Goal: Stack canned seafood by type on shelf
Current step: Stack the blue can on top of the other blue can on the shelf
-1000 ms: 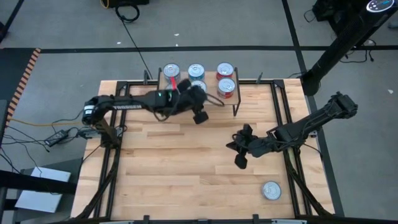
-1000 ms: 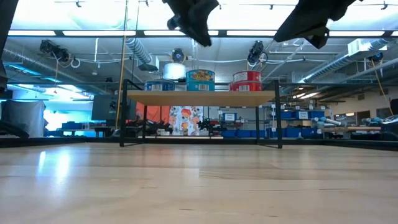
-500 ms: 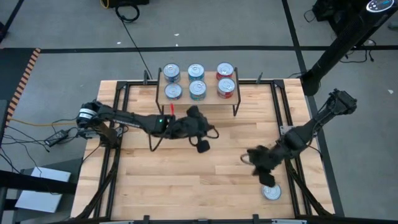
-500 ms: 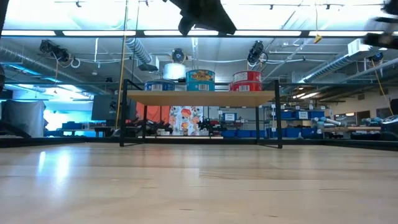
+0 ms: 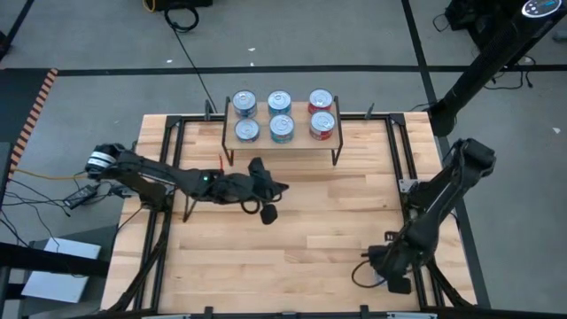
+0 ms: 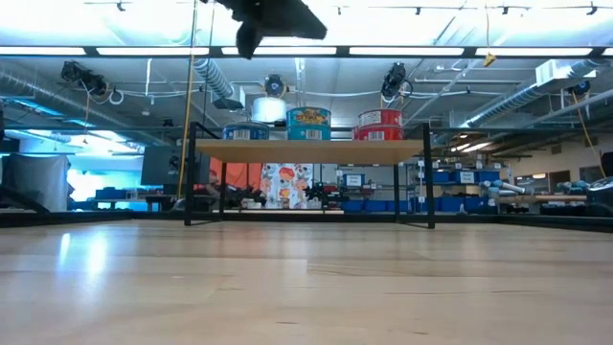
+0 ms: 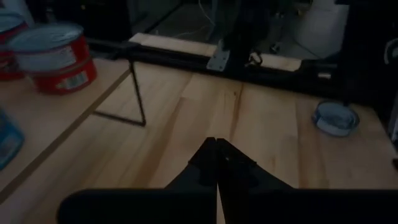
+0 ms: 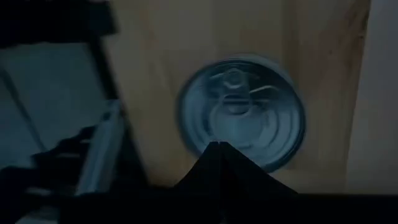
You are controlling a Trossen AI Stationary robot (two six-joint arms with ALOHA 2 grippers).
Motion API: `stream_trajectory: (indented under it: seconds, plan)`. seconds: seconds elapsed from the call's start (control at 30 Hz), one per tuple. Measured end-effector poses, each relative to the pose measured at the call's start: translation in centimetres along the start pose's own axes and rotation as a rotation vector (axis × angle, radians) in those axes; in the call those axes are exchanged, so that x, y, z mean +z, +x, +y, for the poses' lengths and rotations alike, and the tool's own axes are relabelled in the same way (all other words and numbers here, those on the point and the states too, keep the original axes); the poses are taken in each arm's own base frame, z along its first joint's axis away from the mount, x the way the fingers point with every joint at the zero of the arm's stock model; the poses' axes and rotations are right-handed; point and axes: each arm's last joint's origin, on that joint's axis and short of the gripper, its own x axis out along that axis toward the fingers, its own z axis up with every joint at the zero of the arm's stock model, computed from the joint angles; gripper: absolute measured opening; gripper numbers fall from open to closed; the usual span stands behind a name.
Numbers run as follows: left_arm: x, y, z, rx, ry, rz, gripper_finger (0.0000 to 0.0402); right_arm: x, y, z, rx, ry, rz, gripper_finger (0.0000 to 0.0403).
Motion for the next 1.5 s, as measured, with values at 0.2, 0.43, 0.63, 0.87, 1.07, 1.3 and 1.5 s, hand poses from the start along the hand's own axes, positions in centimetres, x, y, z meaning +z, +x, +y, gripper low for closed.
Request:
stream_trajectory:
  seconds: [0.2, 0.43, 0.63, 0.87, 1.07, 1.3, 1.5]
  plan:
    - [-0.9, -1.8, 1.2, 0.021, -0.024, -0.007, 0.0002, 1.5, 2.6, 0.0, -0.06, 0.048, 0.022, 0.0007]
    - [-1.2, -3.0, 1.0, 0.004, -0.022, 0.007, 0.0002, 3.6, 2.2, -0.8, -0.081, 0.107, -0.096, 0.0005]
    - [-2.1, -3.5, 0.1, -0.016, -0.027, 0.066, 0.0001, 6.2, 1.1, -2.3, -0.114, 0.117, -0.247, 0.0005]
    - [-2.7, -4.2, -1.1, -0.056, 0.003, 0.097, 0.0, 9.6, -0.2, -4.4, -0.135, 0.12, -0.417, 0.0005]
    - [-3.2, -4.6, -1.8, -0.064, -0.013, 0.129, 0.0, 12.0, -1.0, -6.6, -0.176, 0.093, -0.468, 0.0005]
    - [-3.5, -4.8, -2.0, -0.086, -0.106, 0.162, 0.0, 14.1, -2.1, -8.1, -0.161, 0.05, -0.551, 0.0005]
    - [-3.5, -4.5, -1.8, -0.068, -0.109, 0.159, 0.0, 12.9, -6.3, -6.2, -0.141, 0.025, -0.572, 0.0005]
